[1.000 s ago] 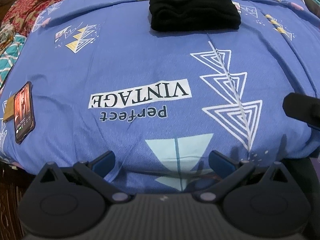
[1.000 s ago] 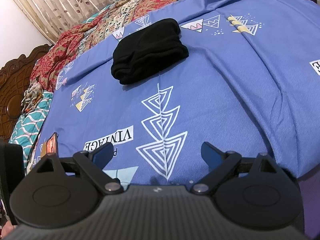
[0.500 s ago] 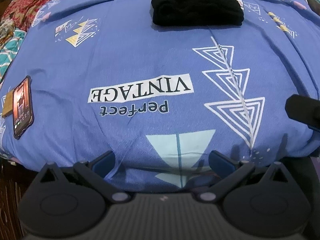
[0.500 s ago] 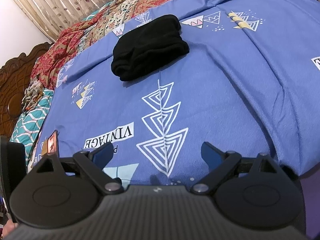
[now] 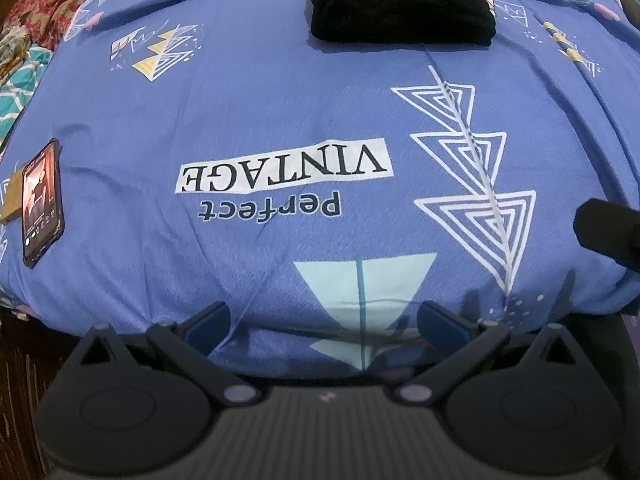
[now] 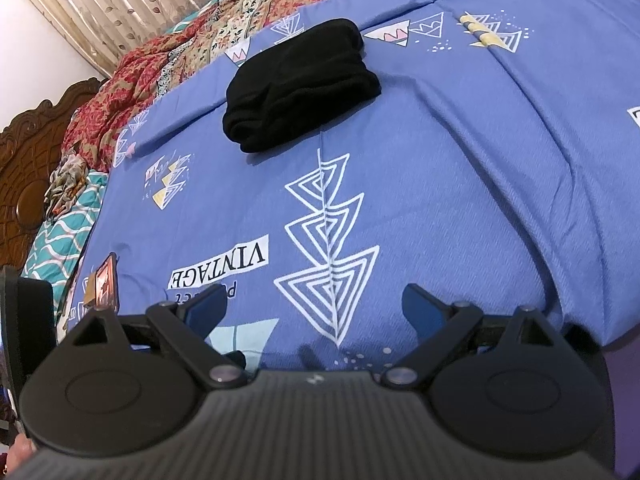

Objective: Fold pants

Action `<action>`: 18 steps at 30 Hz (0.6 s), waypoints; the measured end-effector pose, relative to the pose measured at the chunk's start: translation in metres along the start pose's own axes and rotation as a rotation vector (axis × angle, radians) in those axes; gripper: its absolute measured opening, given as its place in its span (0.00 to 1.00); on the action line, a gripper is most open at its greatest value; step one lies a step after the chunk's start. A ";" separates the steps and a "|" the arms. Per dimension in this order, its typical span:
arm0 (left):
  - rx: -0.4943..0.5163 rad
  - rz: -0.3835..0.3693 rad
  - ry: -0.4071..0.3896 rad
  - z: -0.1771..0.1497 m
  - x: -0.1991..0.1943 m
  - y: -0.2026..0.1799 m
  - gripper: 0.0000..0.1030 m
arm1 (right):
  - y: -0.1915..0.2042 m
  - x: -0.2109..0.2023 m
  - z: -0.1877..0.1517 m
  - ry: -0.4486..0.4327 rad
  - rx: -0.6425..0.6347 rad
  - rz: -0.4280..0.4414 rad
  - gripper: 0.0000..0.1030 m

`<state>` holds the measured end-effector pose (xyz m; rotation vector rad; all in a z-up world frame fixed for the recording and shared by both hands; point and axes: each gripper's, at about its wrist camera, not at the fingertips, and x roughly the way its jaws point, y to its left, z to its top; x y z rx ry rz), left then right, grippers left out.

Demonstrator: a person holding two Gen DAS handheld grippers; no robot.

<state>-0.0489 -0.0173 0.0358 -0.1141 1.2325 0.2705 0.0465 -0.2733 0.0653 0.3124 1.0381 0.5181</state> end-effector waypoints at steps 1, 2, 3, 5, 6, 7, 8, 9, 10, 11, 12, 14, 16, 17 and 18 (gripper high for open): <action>-0.001 0.000 0.002 0.000 0.000 0.000 1.00 | 0.000 0.000 0.000 0.000 0.000 0.000 0.93; -0.001 -0.001 0.003 0.000 0.001 0.000 1.00 | 0.000 0.000 0.000 0.000 0.001 0.000 0.93; -0.002 -0.001 0.004 0.000 0.001 0.000 1.00 | 0.000 0.000 0.000 0.001 0.001 0.000 0.93; -0.004 -0.002 0.006 0.000 0.001 0.001 1.00 | 0.000 0.001 -0.001 0.004 0.002 0.001 0.93; -0.006 -0.003 0.008 0.000 0.001 0.001 1.00 | 0.000 0.001 -0.001 0.005 0.002 0.001 0.93; -0.008 -0.004 0.010 0.000 0.002 0.001 1.00 | 0.000 0.001 -0.002 0.007 0.002 0.001 0.93; -0.010 -0.004 0.012 0.000 0.002 0.001 1.00 | 0.000 0.001 -0.001 0.008 0.002 0.001 0.93; -0.011 -0.004 0.013 0.000 0.002 0.001 1.00 | 0.000 0.002 -0.001 0.008 0.001 0.001 0.93; -0.012 -0.004 0.013 0.000 0.002 0.002 1.00 | 0.000 0.001 -0.001 0.008 0.000 0.001 0.93; -0.013 -0.004 0.013 0.000 0.002 0.002 1.00 | 0.001 0.001 -0.001 0.008 0.000 0.000 0.93; -0.013 -0.004 0.012 0.000 0.002 0.002 1.00 | 0.001 0.001 -0.001 0.007 -0.001 -0.001 0.93; -0.013 -0.003 0.008 0.001 0.001 0.002 1.00 | 0.001 0.000 -0.001 0.004 -0.005 -0.003 0.93; -0.012 -0.003 0.001 0.001 -0.001 0.002 1.00 | 0.003 -0.001 -0.001 -0.004 -0.014 -0.010 0.93; -0.011 -0.004 -0.008 0.002 -0.003 0.002 1.00 | 0.004 -0.002 -0.001 -0.012 -0.022 -0.015 0.93; -0.011 -0.005 -0.015 0.002 -0.004 0.002 1.00 | 0.006 -0.004 -0.001 -0.022 -0.034 -0.022 0.93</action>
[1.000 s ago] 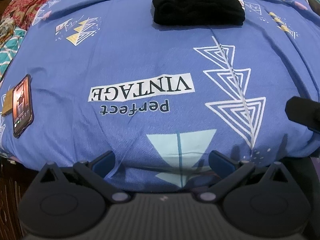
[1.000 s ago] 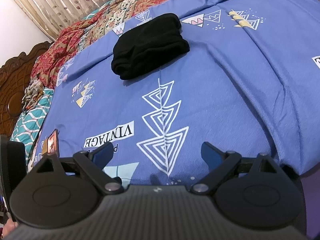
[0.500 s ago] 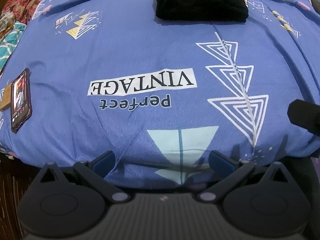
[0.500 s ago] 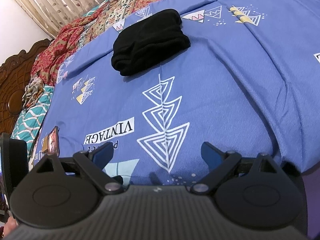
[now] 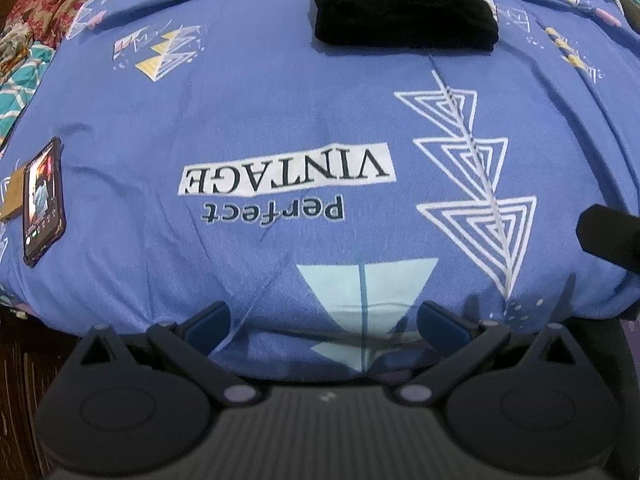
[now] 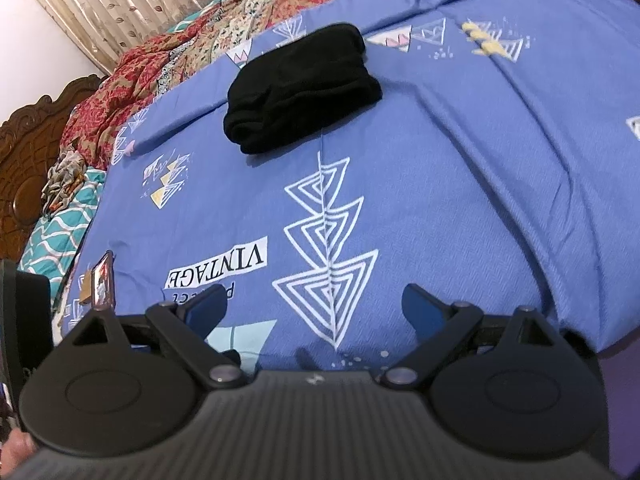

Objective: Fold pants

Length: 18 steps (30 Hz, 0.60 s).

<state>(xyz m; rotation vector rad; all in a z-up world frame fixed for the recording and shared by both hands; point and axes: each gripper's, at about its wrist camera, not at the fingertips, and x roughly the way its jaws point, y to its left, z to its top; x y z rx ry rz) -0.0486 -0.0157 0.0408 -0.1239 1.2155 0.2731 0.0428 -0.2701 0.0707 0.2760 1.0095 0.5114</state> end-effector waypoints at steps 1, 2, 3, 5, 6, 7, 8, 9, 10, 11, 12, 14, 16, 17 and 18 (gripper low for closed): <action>0.000 -0.002 -0.013 0.001 -0.003 0.000 1.00 | 0.001 -0.001 0.001 -0.009 -0.010 -0.005 0.93; 0.001 -0.002 -0.026 0.001 -0.005 0.000 1.00 | 0.003 -0.003 0.001 -0.021 -0.022 -0.011 0.93; 0.004 -0.001 -0.046 0.003 -0.009 0.000 1.00 | 0.004 -0.004 0.001 -0.033 -0.030 -0.016 0.93; 0.005 0.008 -0.099 0.007 -0.020 0.001 1.00 | 0.007 -0.010 0.002 -0.079 -0.048 -0.031 0.93; 0.005 0.015 -0.126 0.010 -0.026 0.002 1.00 | 0.009 -0.015 0.003 -0.113 -0.062 -0.043 0.93; 0.005 0.023 -0.161 0.013 -0.034 0.003 1.00 | 0.011 -0.019 0.005 -0.144 -0.078 -0.056 0.93; 0.005 0.030 -0.195 0.016 -0.041 0.004 1.00 | 0.014 -0.024 0.008 -0.177 -0.099 -0.066 0.93; 0.005 0.034 -0.225 0.020 -0.048 0.005 1.00 | 0.016 -0.029 0.011 -0.206 -0.122 -0.074 0.93; 0.006 0.035 -0.253 0.024 -0.054 0.005 1.00 | 0.019 -0.032 0.014 -0.225 -0.140 -0.078 0.93; 0.006 0.035 -0.277 0.029 -0.060 0.005 1.00 | 0.021 -0.035 0.017 -0.242 -0.157 -0.080 0.93; 0.005 0.034 -0.302 0.034 -0.067 0.005 1.00 | 0.024 -0.039 0.020 -0.256 -0.176 -0.082 0.93; 0.005 0.029 -0.348 0.042 -0.078 0.004 1.00 | 0.027 -0.042 0.024 -0.279 -0.203 -0.084 0.93; 0.008 0.021 -0.386 0.049 -0.088 0.002 1.00 | 0.032 -0.048 0.028 -0.308 -0.221 -0.084 0.93; 0.009 0.015 -0.402 0.052 -0.093 0.001 1.00 | 0.033 -0.050 0.030 -0.316 -0.225 -0.083 0.93; 0.011 0.008 -0.415 0.054 -0.097 0.000 1.00 | 0.035 -0.053 0.032 -0.326 -0.230 -0.080 0.93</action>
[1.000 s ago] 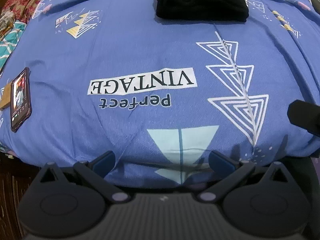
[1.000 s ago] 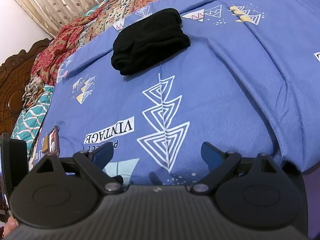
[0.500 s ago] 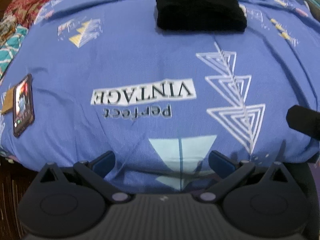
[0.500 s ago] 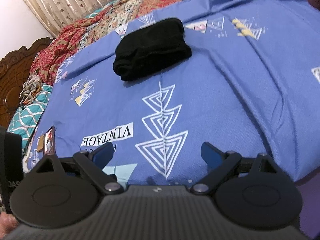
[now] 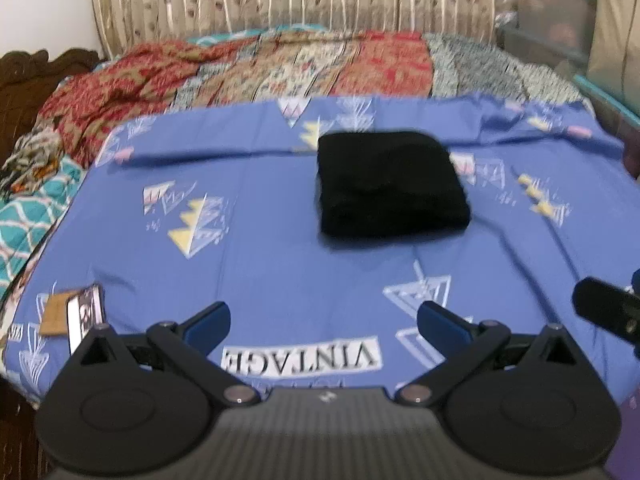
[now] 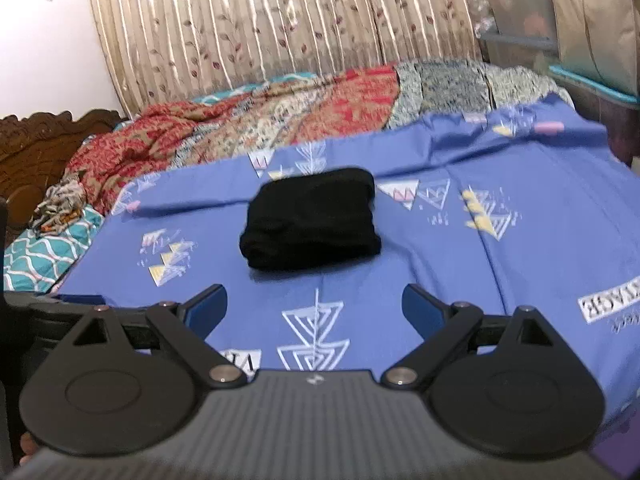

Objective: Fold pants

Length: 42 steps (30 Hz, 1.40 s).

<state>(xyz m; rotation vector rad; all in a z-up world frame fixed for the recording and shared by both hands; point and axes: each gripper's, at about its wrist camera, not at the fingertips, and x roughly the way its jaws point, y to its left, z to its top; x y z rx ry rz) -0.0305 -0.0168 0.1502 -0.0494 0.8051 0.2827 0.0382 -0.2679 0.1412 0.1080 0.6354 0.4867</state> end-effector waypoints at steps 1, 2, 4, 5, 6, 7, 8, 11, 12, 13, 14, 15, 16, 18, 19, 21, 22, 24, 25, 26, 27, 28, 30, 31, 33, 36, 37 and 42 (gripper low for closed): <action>-0.001 -0.008 -0.012 0.003 -0.002 -0.001 1.00 | 0.001 -0.001 0.002 -0.009 -0.003 0.000 0.93; -0.004 -0.016 -0.020 0.005 -0.005 -0.002 1.00 | 0.001 -0.003 0.005 -0.021 -0.005 -0.001 0.93; -0.009 -0.031 -0.034 0.008 -0.009 -0.003 1.00 | 0.002 -0.006 0.009 -0.037 -0.008 -0.005 0.93; -0.009 -0.038 -0.042 0.010 -0.010 -0.005 1.00 | 0.002 -0.007 0.011 -0.042 -0.008 -0.007 0.93; -0.008 -0.042 -0.049 0.010 -0.011 -0.005 1.00 | 0.001 -0.007 0.014 -0.049 -0.008 -0.013 0.93; -0.005 -0.045 -0.057 0.012 -0.012 -0.007 1.00 | 0.000 -0.007 0.016 -0.055 -0.011 -0.019 0.93; -0.003 -0.048 -0.064 0.012 -0.013 -0.007 1.00 | 0.000 -0.008 0.018 -0.060 -0.013 -0.024 0.93; -0.001 -0.061 -0.079 0.014 -0.016 -0.008 1.00 | 0.000 -0.011 0.022 -0.074 -0.012 -0.035 0.93; -0.002 -0.065 -0.085 0.014 -0.017 -0.008 1.00 | 0.000 -0.012 0.024 -0.081 -0.011 -0.038 0.93; -0.002 -0.067 -0.090 0.015 -0.018 -0.008 1.00 | 0.000 -0.013 0.025 -0.087 -0.012 -0.041 0.93; -0.002 -0.069 -0.097 0.015 -0.019 -0.008 1.00 | 0.001 -0.014 0.026 -0.092 -0.014 -0.044 0.93; -0.003 -0.069 -0.103 0.015 -0.020 -0.008 1.00 | 0.002 -0.015 0.028 -0.097 -0.017 -0.046 0.93; -0.004 -0.070 -0.108 0.015 -0.021 -0.007 1.00 | 0.003 -0.015 0.028 -0.101 -0.020 -0.048 0.93; -0.011 -0.075 -0.112 0.014 -0.021 -0.005 1.00 | 0.006 -0.016 0.028 -0.105 -0.029 -0.051 0.93; -0.017 -0.077 -0.112 0.014 -0.021 -0.003 1.00 | 0.008 -0.016 0.028 -0.106 -0.034 -0.052 0.93; -0.030 -0.081 -0.111 0.013 -0.020 0.001 1.00 | 0.011 -0.014 0.027 -0.101 -0.044 -0.052 0.93; -0.037 -0.083 -0.110 0.013 -0.020 0.003 1.00 | 0.013 -0.013 0.027 -0.098 -0.049 -0.053 0.93; -0.048 -0.086 -0.107 0.011 -0.018 0.007 1.00 | 0.016 -0.012 0.026 -0.092 -0.058 -0.052 0.93; -0.050 -0.089 -0.104 0.010 -0.018 0.009 1.00 | 0.018 -0.010 0.026 -0.090 -0.062 -0.053 0.93; -0.052 -0.090 -0.103 0.009 -0.017 0.011 1.00 | 0.019 -0.009 0.026 -0.088 -0.064 -0.053 0.93; -0.055 -0.090 -0.104 0.007 -0.017 0.013 1.00 | 0.020 -0.008 0.026 -0.083 -0.063 -0.053 0.93; -0.059 -0.090 -0.108 0.006 -0.017 0.015 1.00 | 0.020 -0.007 0.026 -0.076 -0.058 -0.051 0.93; -0.068 -0.087 -0.114 0.001 -0.016 0.020 1.00 | 0.022 -0.003 0.026 -0.057 -0.044 -0.049 0.93; -0.071 -0.085 -0.118 -0.001 -0.015 0.023 1.00 | 0.023 -0.001 0.027 -0.047 -0.039 -0.053 0.93; -0.068 -0.073 -0.128 -0.004 -0.012 0.027 1.00 | 0.027 0.003 0.028 -0.032 -0.037 -0.063 0.93; -0.044 -0.050 -0.151 -0.007 -0.010 0.033 1.00 | 0.037 0.006 0.027 -0.021 -0.046 -0.076 0.93; -0.040 -0.048 -0.158 -0.007 -0.009 0.036 1.00 | 0.040 0.008 0.028 -0.015 -0.045 -0.076 0.93; -0.019 -0.034 -0.194 -0.008 -0.007 0.048 1.00 | 0.050 0.020 0.029 0.010 -0.019 -0.089 0.93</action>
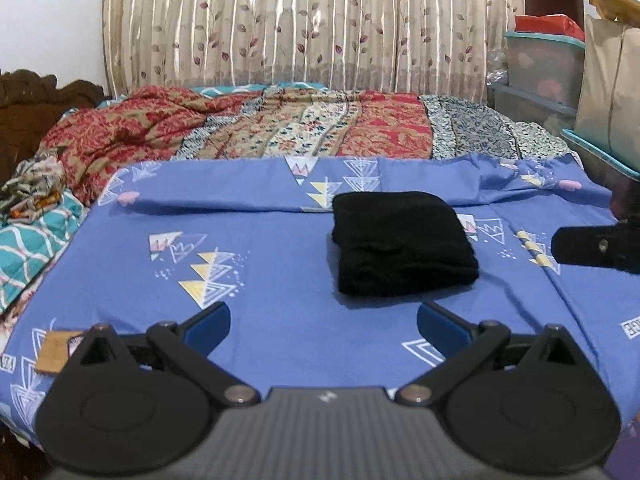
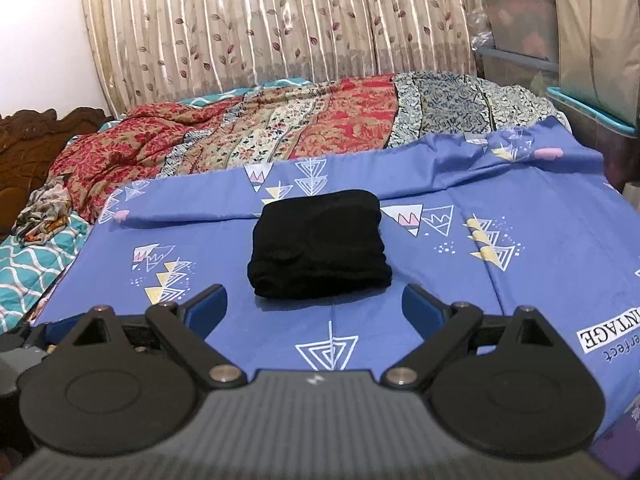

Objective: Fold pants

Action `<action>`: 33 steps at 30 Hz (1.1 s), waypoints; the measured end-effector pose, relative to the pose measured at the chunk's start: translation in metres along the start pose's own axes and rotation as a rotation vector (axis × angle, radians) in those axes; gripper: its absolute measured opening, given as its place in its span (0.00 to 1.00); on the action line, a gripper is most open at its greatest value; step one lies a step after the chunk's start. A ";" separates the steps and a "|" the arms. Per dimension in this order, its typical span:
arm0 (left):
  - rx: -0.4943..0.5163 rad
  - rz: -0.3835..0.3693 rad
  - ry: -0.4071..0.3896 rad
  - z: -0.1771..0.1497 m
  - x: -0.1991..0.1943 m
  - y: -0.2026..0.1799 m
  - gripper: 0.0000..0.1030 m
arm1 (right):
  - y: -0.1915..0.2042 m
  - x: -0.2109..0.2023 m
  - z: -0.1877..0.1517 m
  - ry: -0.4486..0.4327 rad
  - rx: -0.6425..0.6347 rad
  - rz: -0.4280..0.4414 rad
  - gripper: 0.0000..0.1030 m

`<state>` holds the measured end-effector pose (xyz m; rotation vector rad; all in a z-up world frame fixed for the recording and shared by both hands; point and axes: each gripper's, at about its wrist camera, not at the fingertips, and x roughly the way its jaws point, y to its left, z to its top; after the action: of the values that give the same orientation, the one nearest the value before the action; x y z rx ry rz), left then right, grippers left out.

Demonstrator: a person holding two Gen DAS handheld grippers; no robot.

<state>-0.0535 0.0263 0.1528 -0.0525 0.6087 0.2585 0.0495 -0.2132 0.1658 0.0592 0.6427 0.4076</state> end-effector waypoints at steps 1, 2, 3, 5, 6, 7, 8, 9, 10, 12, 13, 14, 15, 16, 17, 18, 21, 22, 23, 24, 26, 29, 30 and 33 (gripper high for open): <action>0.004 0.008 -0.008 0.000 0.001 0.003 1.00 | 0.003 0.002 0.000 0.003 -0.002 -0.005 0.93; 0.007 0.024 -0.019 0.000 0.002 0.006 1.00 | 0.006 0.004 -0.001 0.006 -0.005 -0.009 0.93; 0.009 0.040 -0.032 0.000 0.003 0.009 1.00 | 0.010 0.006 -0.002 0.009 -0.008 -0.012 0.93; 0.011 0.070 -0.061 0.000 0.004 0.017 1.00 | 0.016 0.009 -0.003 0.011 -0.013 -0.019 0.93; 0.011 0.079 -0.071 0.000 0.005 0.020 1.00 | 0.018 0.011 -0.003 0.012 -0.015 -0.022 0.93; 0.012 0.086 -0.080 0.001 0.006 0.023 1.00 | 0.021 0.014 -0.003 0.016 -0.018 -0.025 0.93; 0.010 0.092 -0.087 0.001 0.008 0.027 1.00 | 0.024 0.016 -0.003 0.019 -0.019 -0.025 0.93; 0.007 0.092 -0.090 0.001 0.010 0.030 1.00 | 0.026 0.018 -0.002 0.022 -0.020 -0.026 0.93; 0.001 0.091 -0.089 0.001 0.012 0.034 1.00 | 0.030 0.022 0.000 0.025 -0.023 -0.027 0.93; -0.013 0.092 -0.078 0.001 0.019 0.042 1.00 | 0.037 0.027 0.001 0.029 -0.033 -0.030 0.93; -0.019 0.092 -0.070 0.000 0.022 0.045 1.00 | 0.040 0.030 0.002 0.033 -0.039 -0.032 0.93; -0.025 0.092 -0.059 0.000 0.026 0.048 1.00 | 0.043 0.034 0.002 0.037 -0.042 -0.033 0.93; -0.028 0.091 -0.048 -0.001 0.029 0.052 1.00 | 0.045 0.037 0.002 0.042 -0.043 -0.032 0.93; -0.031 0.089 -0.036 -0.002 0.032 0.055 1.00 | 0.048 0.041 0.002 0.047 -0.043 -0.028 0.93; -0.034 0.084 -0.022 -0.002 0.035 0.057 1.00 | 0.049 0.044 0.001 0.052 -0.043 -0.027 0.93; -0.037 0.078 -0.010 -0.002 0.037 0.059 1.00 | 0.050 0.047 0.001 0.060 -0.043 -0.027 0.93; -0.043 0.043 0.037 0.003 0.043 0.059 1.00 | 0.049 0.053 0.002 0.071 -0.036 -0.027 0.93; -0.037 0.031 0.048 0.006 0.045 0.057 1.00 | 0.047 0.054 0.003 0.066 -0.030 -0.030 0.93; -0.022 0.026 0.055 0.009 0.047 0.053 1.00 | 0.045 0.054 0.004 0.060 -0.019 -0.033 0.93; 0.000 0.022 0.058 0.012 0.048 0.047 1.00 | 0.040 0.055 0.005 0.056 -0.004 -0.035 0.93; 0.036 0.016 0.059 0.020 0.053 0.035 1.00 | 0.031 0.058 0.008 0.056 0.027 -0.037 0.93; 0.049 -0.004 0.054 0.033 0.060 0.015 1.00 | 0.016 0.058 0.012 0.052 0.043 -0.038 0.93; 0.049 -0.011 0.054 0.037 0.063 0.008 1.00 | 0.011 0.058 0.013 0.046 0.038 -0.041 0.93; 0.038 -0.023 0.065 0.047 0.073 -0.012 1.00 | -0.001 0.063 0.016 0.050 0.002 -0.039 0.93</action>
<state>0.0336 0.0370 0.1497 -0.0313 0.6773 0.2238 0.1056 -0.1884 0.1425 0.0382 0.6922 0.3723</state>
